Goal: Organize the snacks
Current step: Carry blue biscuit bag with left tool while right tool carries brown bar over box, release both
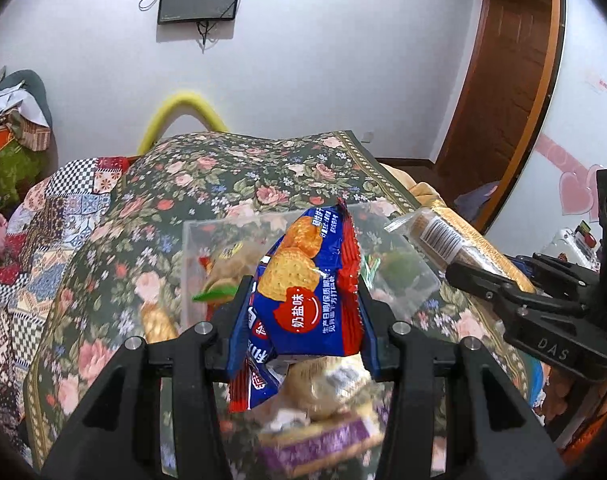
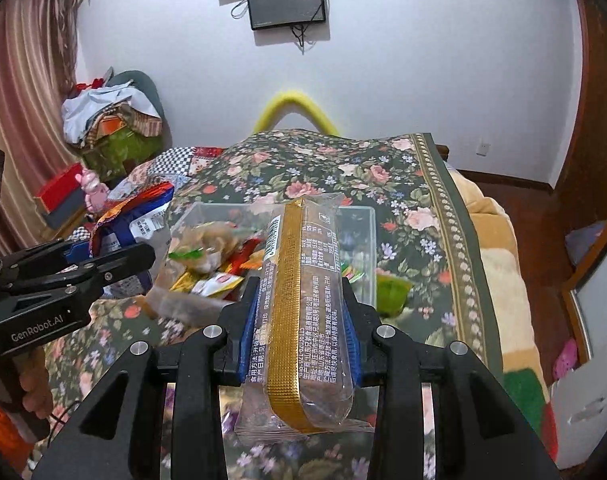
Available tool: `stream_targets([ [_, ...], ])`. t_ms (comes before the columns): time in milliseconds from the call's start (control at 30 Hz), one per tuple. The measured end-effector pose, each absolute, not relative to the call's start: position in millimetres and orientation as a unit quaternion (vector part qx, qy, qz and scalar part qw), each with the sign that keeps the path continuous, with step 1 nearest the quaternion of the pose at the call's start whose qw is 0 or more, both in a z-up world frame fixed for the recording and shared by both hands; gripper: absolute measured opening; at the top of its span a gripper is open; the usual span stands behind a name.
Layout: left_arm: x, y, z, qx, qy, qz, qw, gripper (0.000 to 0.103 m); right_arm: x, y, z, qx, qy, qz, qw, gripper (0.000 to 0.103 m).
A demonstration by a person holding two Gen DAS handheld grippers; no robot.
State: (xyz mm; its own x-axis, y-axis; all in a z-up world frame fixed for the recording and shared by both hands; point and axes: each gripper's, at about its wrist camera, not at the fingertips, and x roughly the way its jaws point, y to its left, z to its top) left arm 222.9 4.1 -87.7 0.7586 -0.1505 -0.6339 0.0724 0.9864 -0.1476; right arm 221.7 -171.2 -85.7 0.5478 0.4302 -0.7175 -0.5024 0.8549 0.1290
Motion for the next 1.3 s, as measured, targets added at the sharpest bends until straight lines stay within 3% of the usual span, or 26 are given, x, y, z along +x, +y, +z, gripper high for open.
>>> stream_targets([
  [667, 326, -2, -122, -0.077, 0.371, -0.066, 0.923, 0.045, 296, -146, -134, -0.047, 0.436, 0.248, 0.864, 0.033],
  [1100, 344, -4, -146, -0.066, 0.396, -0.056, 0.914, 0.046, 303, -135, -151, -0.067, 0.451, 0.258, 0.852, 0.036],
  [1300, 333, 0, -137, -0.082, 0.394, -0.059, 0.914, 0.057, 301, -144, -141, -0.054, 0.445, 0.258, 0.856, 0.037],
])
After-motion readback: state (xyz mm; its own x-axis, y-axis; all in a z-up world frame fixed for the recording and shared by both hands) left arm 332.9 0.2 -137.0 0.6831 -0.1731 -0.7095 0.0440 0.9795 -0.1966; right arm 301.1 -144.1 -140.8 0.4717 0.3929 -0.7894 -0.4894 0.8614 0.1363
